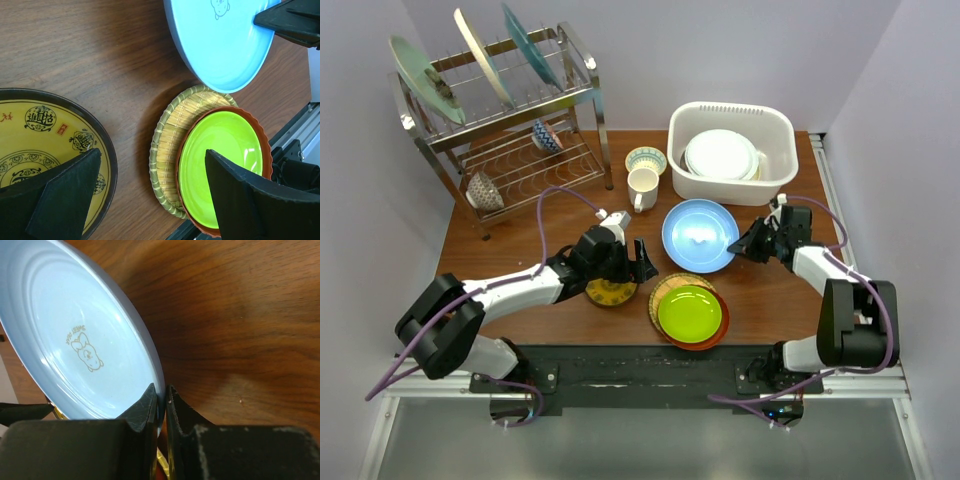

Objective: Place the plates into the plastic bin on the countertop
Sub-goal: Pick up the plate at the center of the board, then place the plate in the plastic bin.

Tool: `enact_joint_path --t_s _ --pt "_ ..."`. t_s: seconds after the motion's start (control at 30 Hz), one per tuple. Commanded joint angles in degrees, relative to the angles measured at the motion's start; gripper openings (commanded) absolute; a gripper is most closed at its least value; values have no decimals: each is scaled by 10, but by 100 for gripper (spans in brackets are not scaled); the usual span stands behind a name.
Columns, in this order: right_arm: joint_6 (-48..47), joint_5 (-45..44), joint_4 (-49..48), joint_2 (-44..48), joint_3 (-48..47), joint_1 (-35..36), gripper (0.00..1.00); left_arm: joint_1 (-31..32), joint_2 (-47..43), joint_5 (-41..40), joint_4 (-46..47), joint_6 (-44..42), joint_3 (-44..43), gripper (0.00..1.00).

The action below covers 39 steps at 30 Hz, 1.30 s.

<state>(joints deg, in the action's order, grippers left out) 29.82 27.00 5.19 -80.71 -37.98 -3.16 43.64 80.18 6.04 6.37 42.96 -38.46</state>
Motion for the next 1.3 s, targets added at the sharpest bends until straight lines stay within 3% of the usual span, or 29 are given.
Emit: enact_joint_path --t_s 0.0,0.7,1.27 --pt "12 36 -4 34 -2 1 0 3 -2 -2 16 1 -5 90" --pt "30 51 37 103 -53 1 0 3 13 4 22 5 -4 90" --pt "52 47 30 65 -138 1 0 3 13 5 20 4 2 90"
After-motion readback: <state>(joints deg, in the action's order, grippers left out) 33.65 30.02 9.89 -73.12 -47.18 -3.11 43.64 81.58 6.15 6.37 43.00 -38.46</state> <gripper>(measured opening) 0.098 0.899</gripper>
